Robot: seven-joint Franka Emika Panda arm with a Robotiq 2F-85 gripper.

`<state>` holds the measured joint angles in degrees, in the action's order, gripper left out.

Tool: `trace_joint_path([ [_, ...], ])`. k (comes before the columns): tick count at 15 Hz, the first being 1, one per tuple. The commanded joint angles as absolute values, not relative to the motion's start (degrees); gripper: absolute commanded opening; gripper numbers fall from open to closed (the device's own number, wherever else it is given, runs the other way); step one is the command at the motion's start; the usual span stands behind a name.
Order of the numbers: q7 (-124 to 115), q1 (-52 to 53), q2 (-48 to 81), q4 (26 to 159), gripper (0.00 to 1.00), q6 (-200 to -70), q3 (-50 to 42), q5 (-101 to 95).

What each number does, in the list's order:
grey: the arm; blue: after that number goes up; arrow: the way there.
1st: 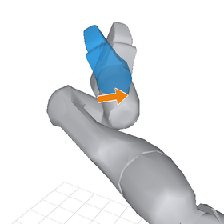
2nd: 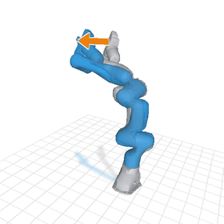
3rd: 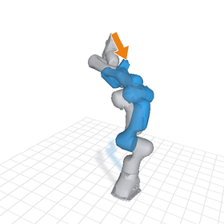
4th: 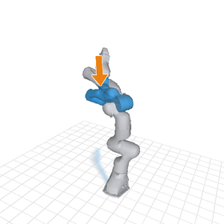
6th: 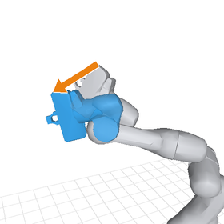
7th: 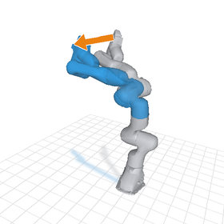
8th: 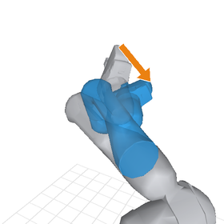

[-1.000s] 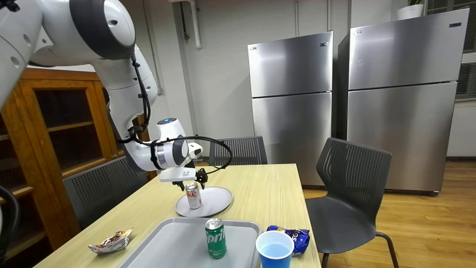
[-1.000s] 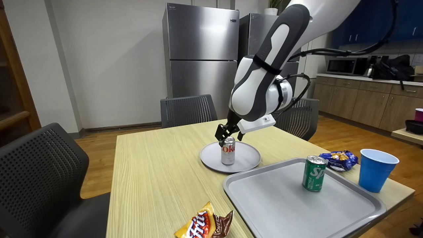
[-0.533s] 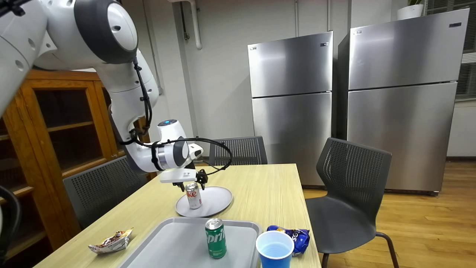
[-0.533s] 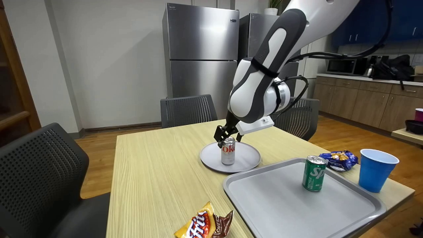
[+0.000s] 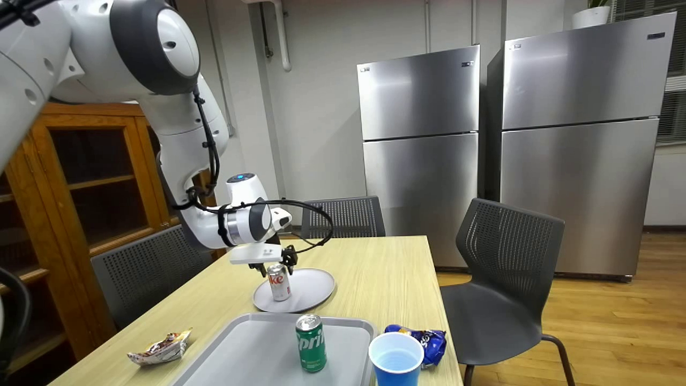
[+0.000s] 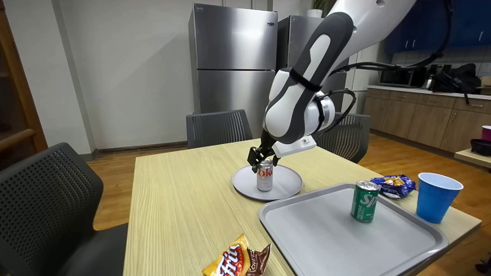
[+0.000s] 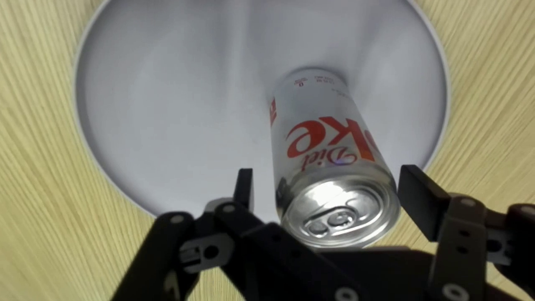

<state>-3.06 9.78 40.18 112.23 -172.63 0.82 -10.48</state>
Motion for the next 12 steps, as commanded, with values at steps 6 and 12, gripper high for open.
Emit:
trace_joint_path([
  [6,-0.8,9.3,40.8,110.6,0.38,-171.3,1.6,-9.1],
  [12,-1.4,10.3,37.3,113.0,0.38,-171.5,-0.2,-9.7],
])
